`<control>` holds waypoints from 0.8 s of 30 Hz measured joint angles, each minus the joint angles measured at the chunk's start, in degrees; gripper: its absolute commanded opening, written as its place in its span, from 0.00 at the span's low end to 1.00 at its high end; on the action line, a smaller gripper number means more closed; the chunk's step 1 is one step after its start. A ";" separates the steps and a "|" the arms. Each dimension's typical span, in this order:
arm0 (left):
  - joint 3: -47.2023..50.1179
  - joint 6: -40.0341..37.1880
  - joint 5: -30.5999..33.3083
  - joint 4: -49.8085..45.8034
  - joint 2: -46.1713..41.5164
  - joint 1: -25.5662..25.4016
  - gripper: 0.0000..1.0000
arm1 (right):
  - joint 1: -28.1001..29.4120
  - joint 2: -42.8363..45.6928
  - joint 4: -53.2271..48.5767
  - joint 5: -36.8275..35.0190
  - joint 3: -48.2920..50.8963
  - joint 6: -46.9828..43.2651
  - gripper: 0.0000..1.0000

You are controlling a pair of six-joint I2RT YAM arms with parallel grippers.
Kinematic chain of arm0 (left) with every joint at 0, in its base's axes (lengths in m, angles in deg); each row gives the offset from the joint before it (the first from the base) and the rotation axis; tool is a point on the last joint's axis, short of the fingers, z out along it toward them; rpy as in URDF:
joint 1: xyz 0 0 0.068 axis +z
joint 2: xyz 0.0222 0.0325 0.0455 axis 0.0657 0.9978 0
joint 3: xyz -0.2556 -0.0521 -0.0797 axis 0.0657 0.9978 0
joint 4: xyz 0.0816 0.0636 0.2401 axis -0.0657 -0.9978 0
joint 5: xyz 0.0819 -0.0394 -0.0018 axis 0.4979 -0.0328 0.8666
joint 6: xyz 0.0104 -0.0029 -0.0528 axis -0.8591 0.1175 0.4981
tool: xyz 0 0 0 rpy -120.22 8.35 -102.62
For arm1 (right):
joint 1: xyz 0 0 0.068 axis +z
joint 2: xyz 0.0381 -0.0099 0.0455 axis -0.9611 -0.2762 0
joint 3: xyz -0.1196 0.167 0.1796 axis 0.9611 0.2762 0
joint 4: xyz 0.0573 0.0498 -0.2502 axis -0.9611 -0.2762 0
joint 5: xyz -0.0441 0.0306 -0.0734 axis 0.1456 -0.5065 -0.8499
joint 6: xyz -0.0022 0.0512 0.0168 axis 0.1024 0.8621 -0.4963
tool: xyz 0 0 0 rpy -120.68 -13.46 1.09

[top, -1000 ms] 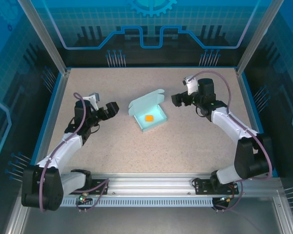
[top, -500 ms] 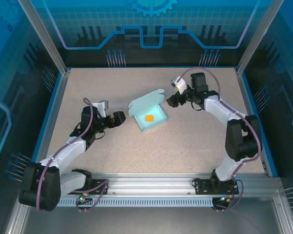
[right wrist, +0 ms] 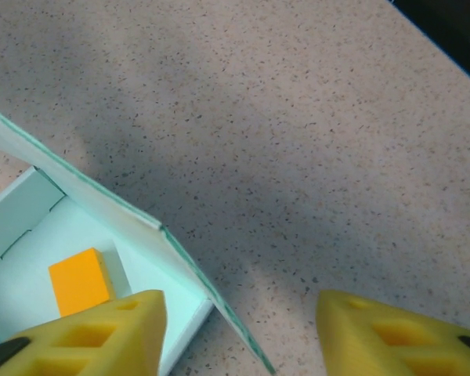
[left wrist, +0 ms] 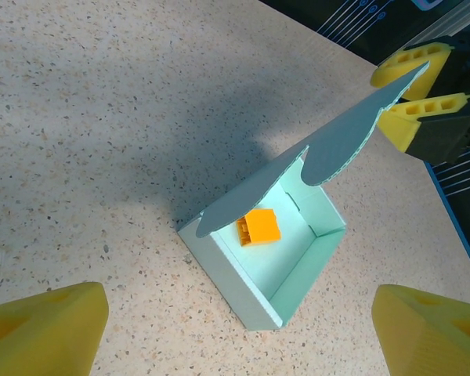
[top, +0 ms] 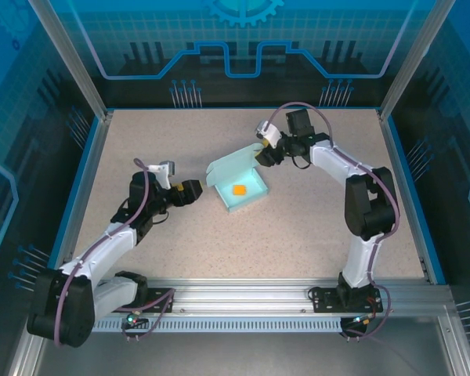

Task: Fold the paper box

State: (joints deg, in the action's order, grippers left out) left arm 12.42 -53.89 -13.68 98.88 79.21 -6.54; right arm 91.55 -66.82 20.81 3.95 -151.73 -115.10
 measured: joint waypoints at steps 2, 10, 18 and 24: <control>0.00 -0.39 0.31 -0.11 0.00 0.00 0.89 | 0.11 -0.70 -0.87 0.02 -0.48 -0.39 0.47; 0.00 -0.68 0.83 -0.35 0.04 0.00 0.89 | 0.11 -2.16 -2.47 -0.20 -1.64 -1.33 0.31; 0.00 -1.44 1.53 0.46 1.29 -0.90 0.88 | 0.11 -2.86 -3.02 -0.17 -1.86 -1.46 0.18; -0.04 -6.75 5.01 1.60 3.61 -4.81 0.90 | 0.11 -2.89 -3.19 -0.20 -1.99 -1.44 0.16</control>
State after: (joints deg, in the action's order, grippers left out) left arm 12.38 -60.64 -8.68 100.48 82.81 -11.35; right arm 91.66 -69.71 17.62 3.75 -153.72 -116.54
